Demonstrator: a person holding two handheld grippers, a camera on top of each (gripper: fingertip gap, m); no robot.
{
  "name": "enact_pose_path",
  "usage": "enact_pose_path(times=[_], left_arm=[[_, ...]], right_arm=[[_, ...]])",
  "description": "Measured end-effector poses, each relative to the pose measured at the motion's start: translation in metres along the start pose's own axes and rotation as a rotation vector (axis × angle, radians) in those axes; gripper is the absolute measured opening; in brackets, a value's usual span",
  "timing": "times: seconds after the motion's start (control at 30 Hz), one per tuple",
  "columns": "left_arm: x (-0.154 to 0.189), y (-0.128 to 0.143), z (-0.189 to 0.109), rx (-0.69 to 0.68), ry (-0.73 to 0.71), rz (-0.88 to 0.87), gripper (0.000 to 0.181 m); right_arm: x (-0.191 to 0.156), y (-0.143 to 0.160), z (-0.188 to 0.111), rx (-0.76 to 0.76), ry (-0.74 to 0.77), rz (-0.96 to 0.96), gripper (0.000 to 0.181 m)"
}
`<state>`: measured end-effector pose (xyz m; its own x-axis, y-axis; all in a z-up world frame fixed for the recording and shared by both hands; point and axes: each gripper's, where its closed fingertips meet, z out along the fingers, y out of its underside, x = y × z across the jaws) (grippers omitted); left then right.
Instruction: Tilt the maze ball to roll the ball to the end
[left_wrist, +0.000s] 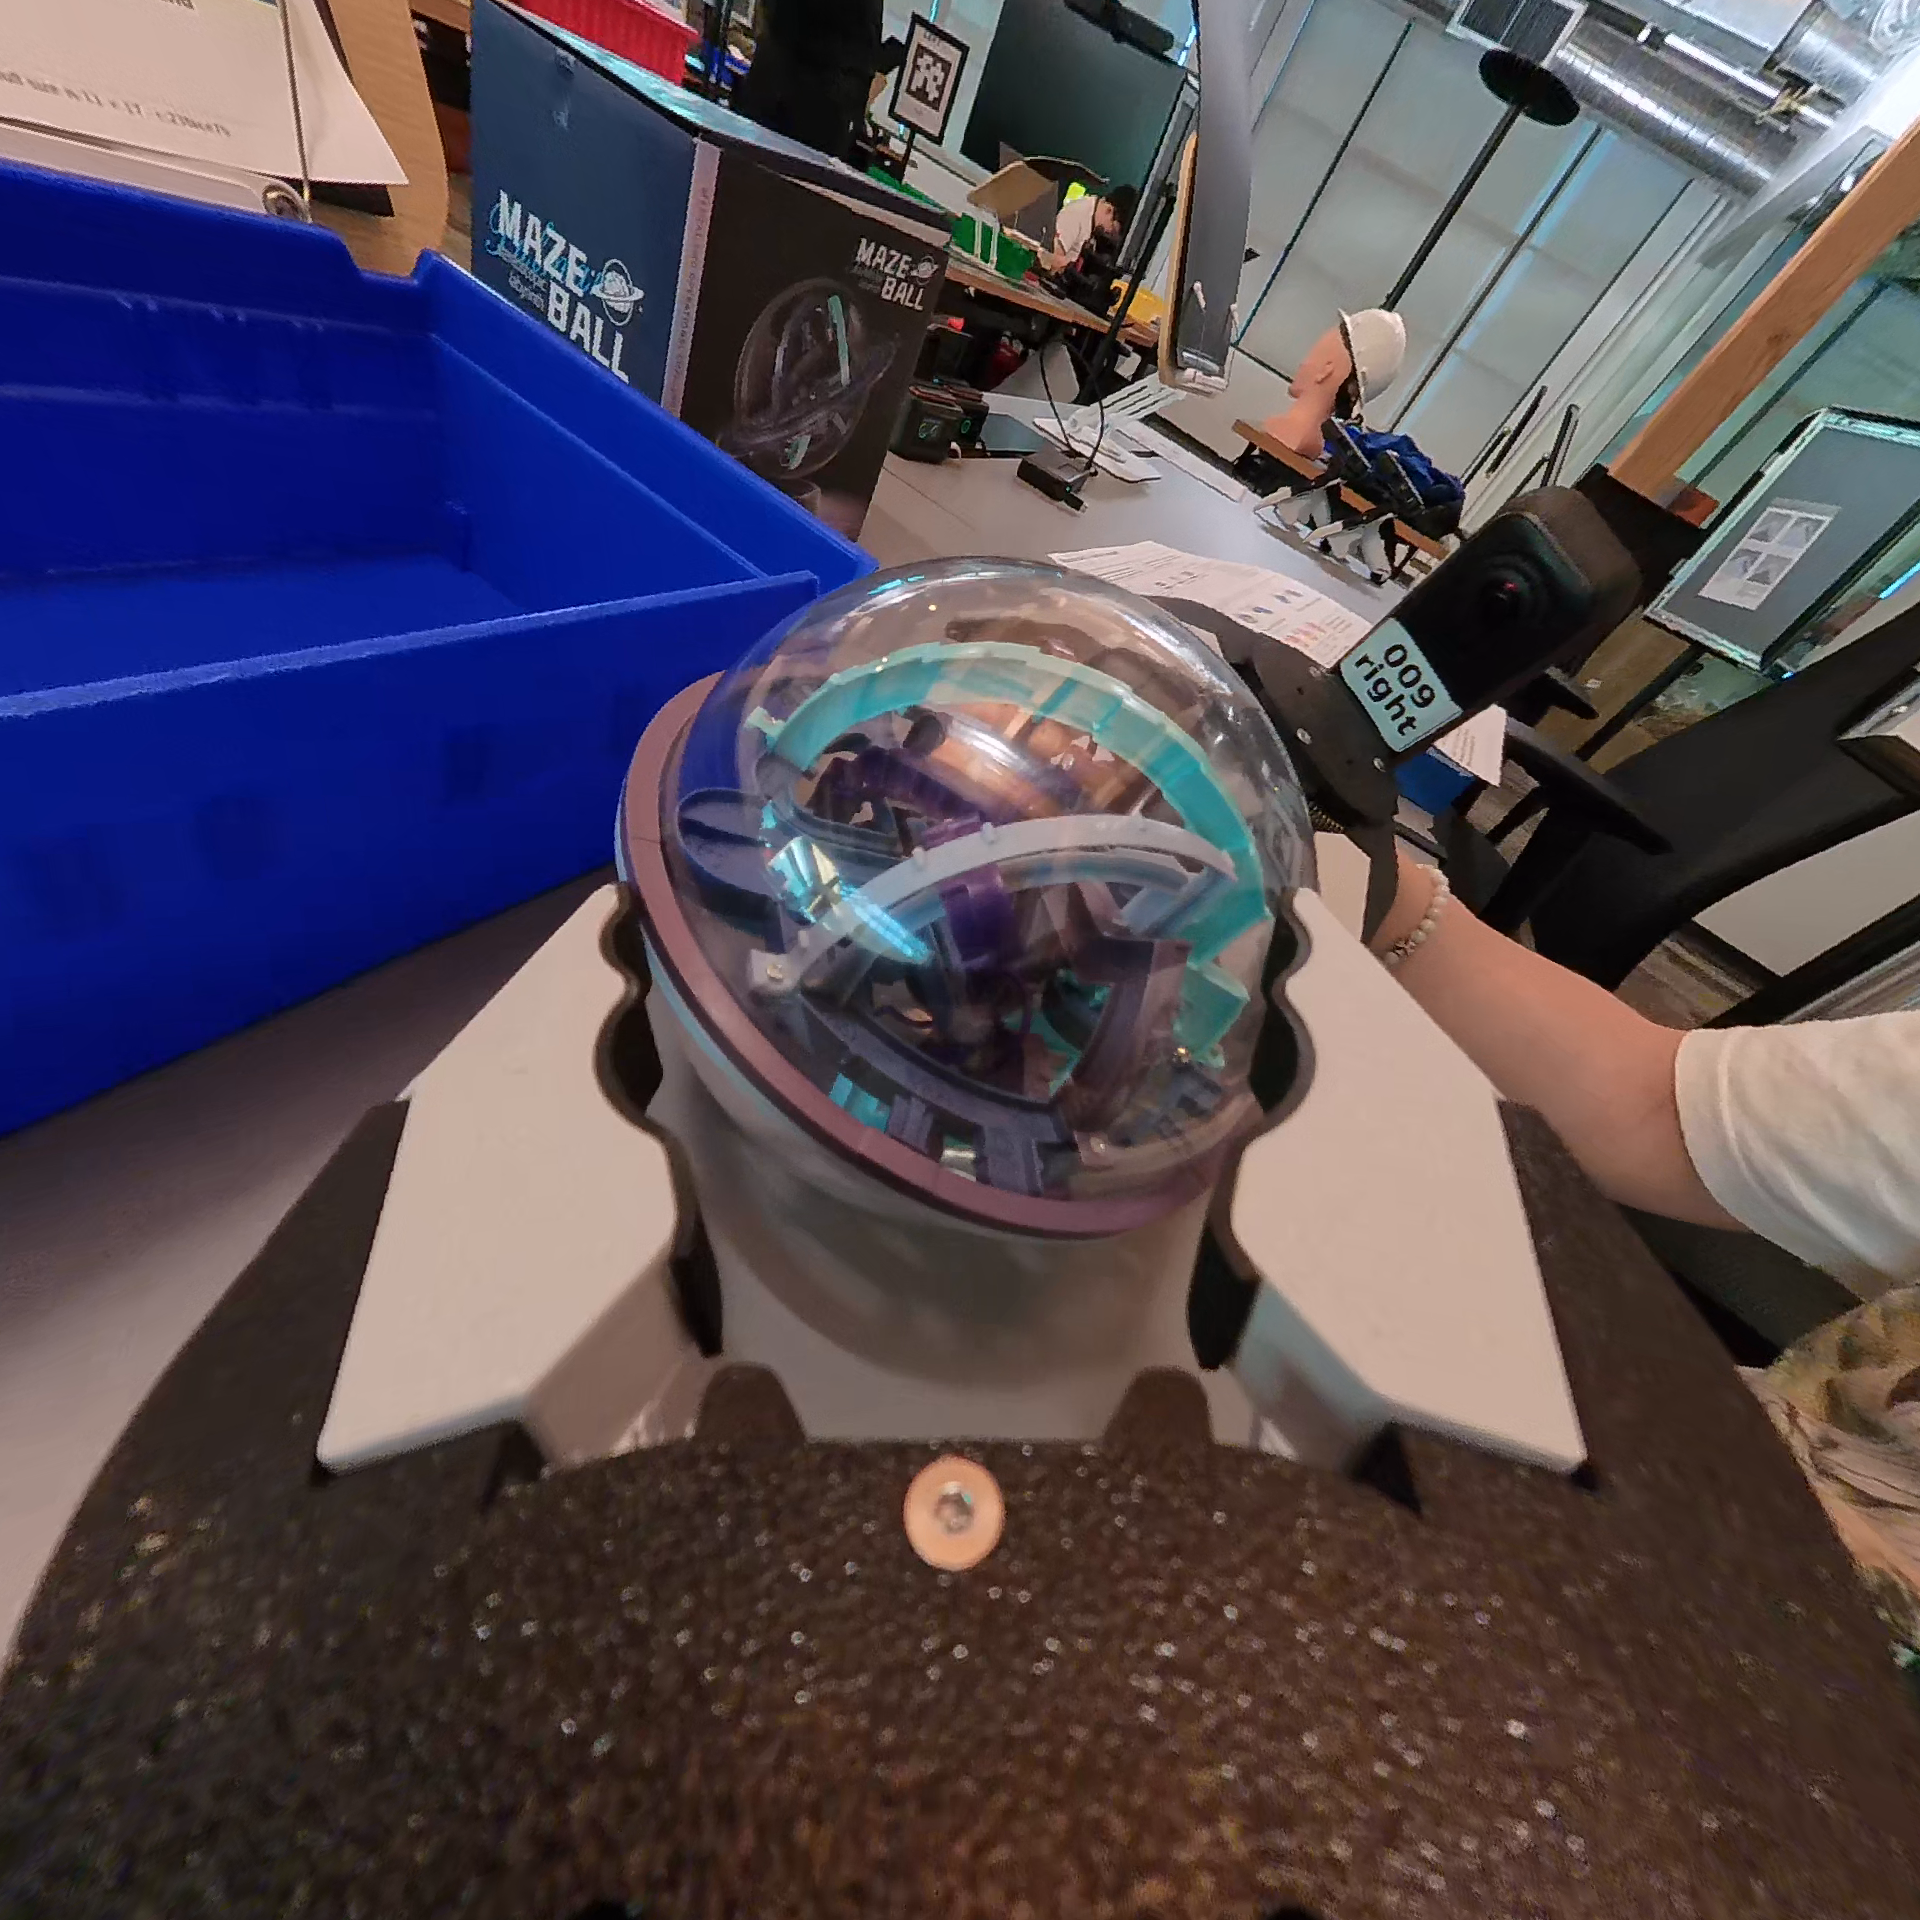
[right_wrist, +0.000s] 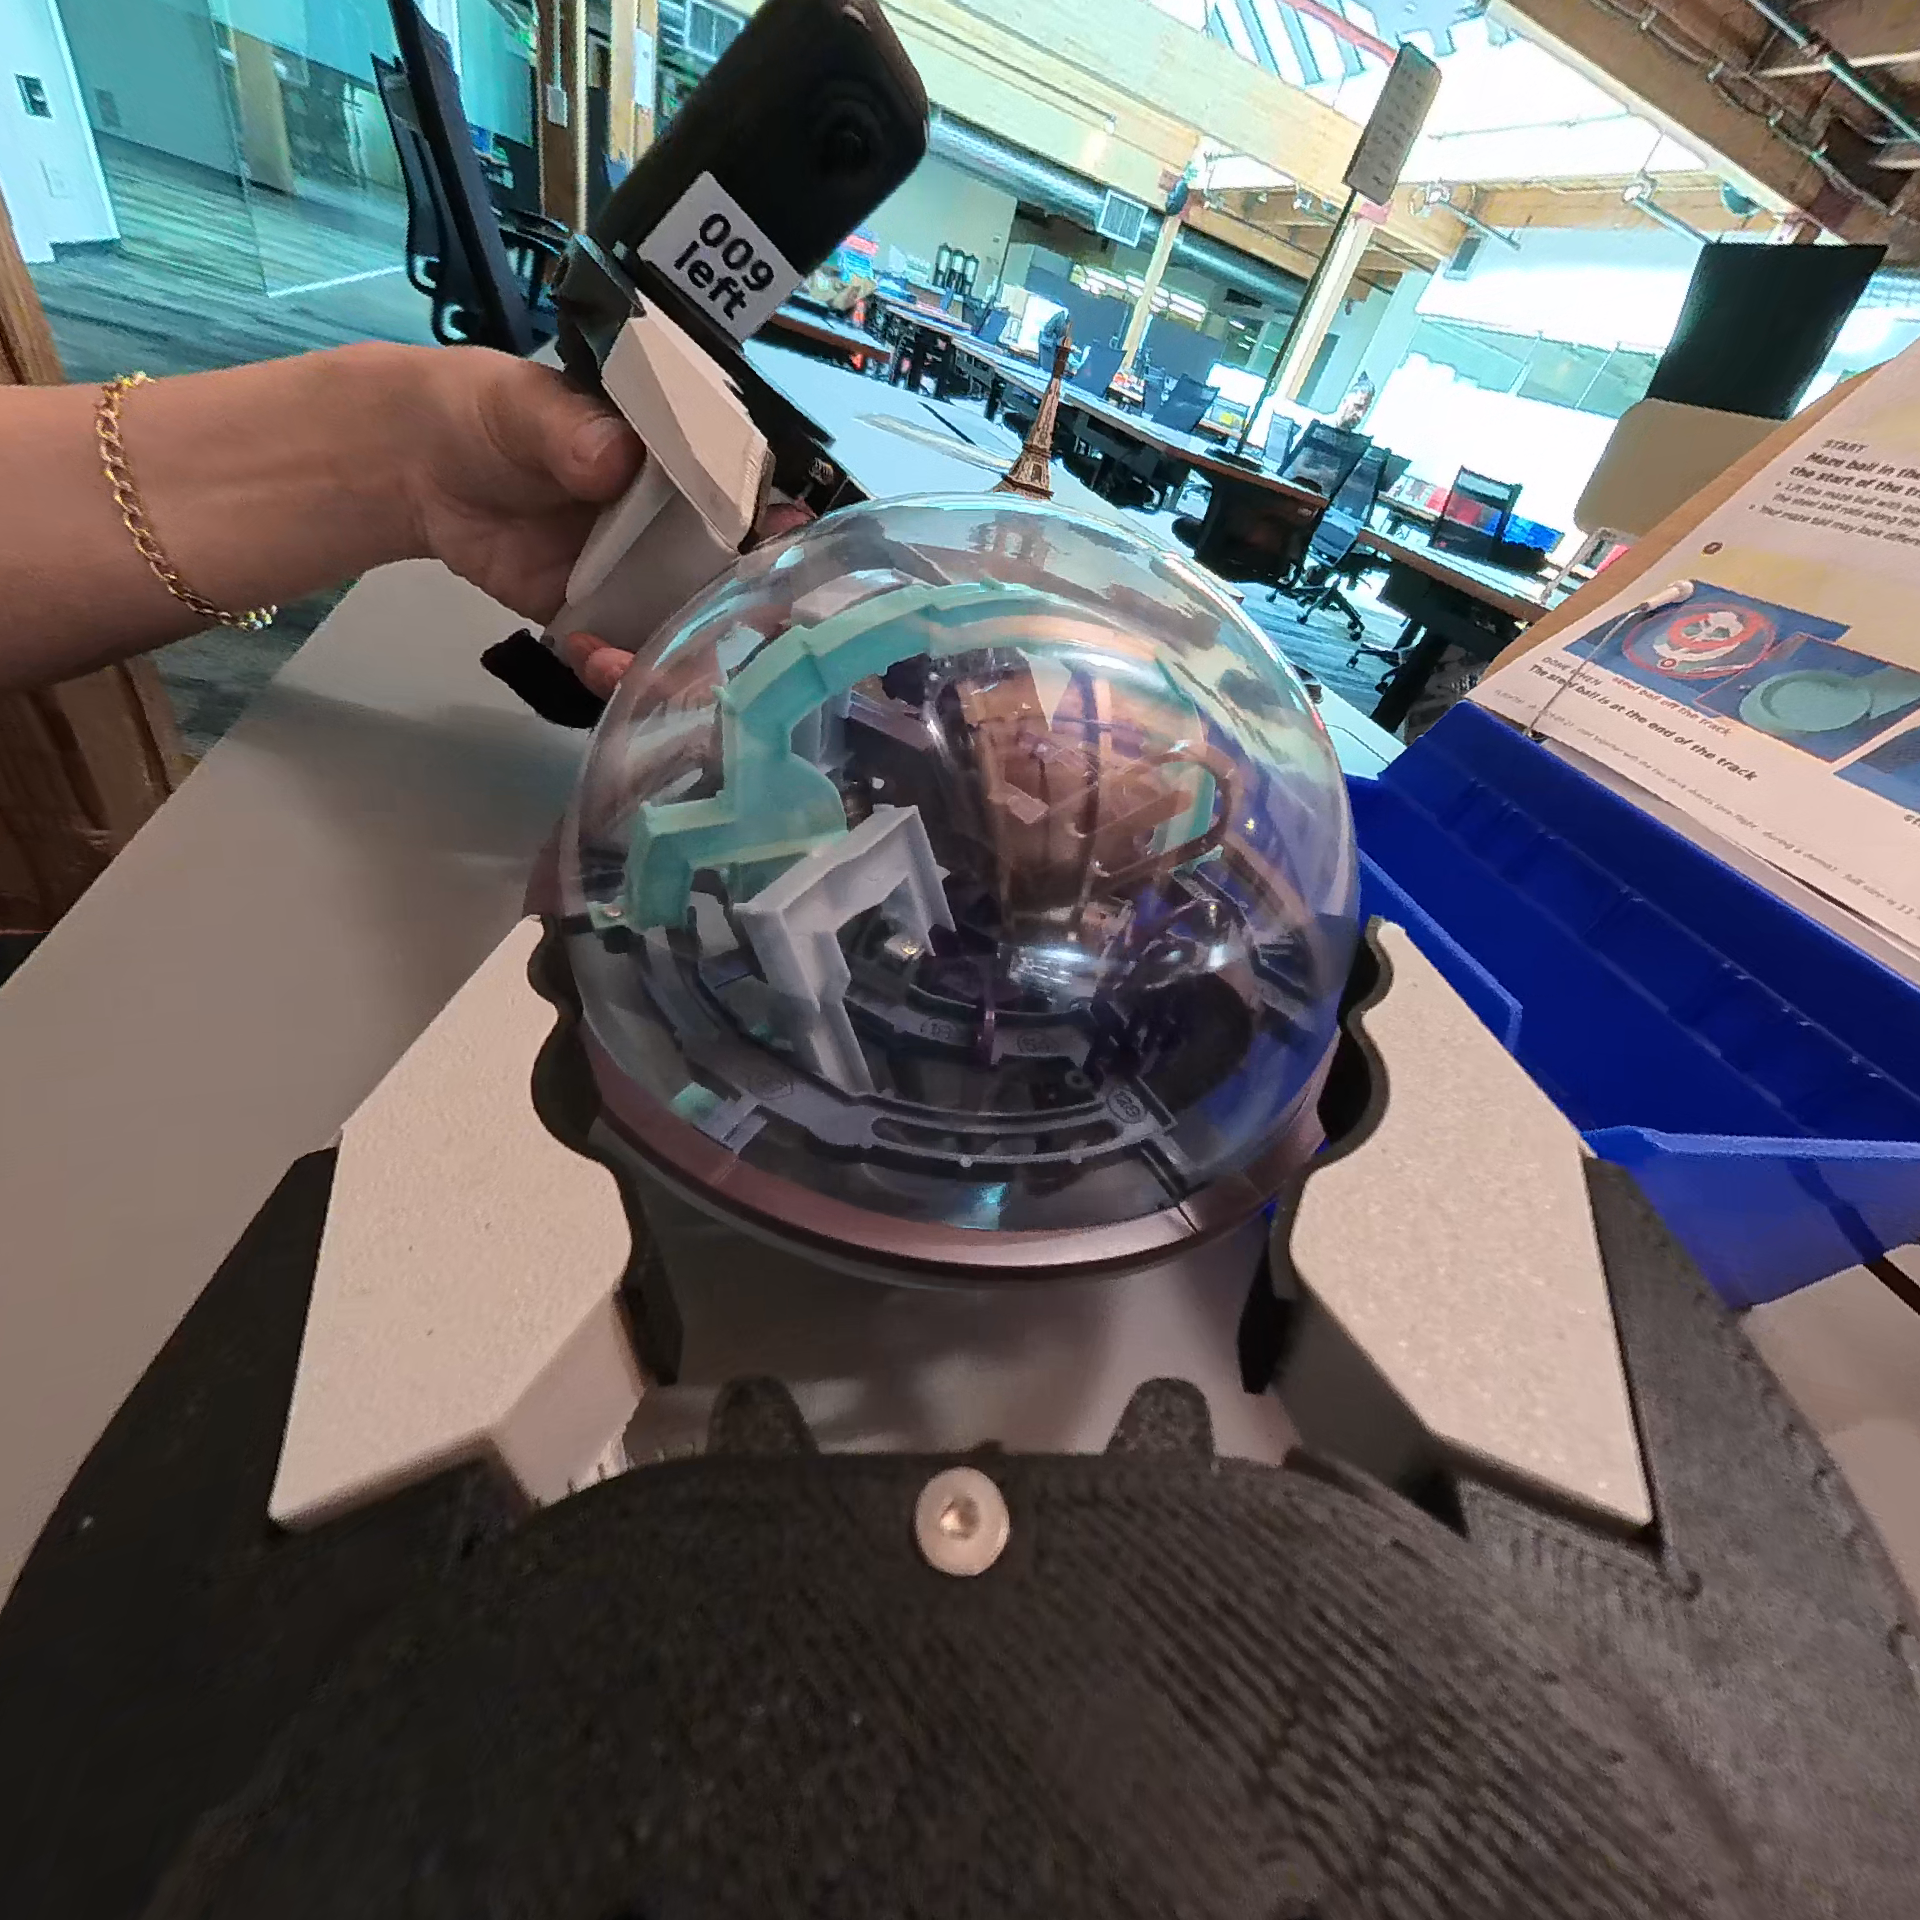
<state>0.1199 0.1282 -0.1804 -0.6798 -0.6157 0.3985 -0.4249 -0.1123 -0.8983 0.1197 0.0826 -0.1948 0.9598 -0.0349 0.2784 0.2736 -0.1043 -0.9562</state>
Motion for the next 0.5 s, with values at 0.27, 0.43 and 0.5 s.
enact_pose_path(times=[0.27,0.43,0.5], left_arm=[[0.007,-0.004,0.01,0.002,-0.035,0.078,0.116],[0.02,-0.008,0.023,-0.052,-0.009,0.156,0.116],[0.027,-0.01,0.031,-0.094,0.016,0.167,0.118]], right_arm=[[0.002,0.006,-0.009,-0.04,0.002,0.004,0.141],[-0.004,0.013,-0.023,-0.091,0.08,0.056,0.14],[-0.012,0.018,-0.033,-0.137,0.102,0.075,0.14]])
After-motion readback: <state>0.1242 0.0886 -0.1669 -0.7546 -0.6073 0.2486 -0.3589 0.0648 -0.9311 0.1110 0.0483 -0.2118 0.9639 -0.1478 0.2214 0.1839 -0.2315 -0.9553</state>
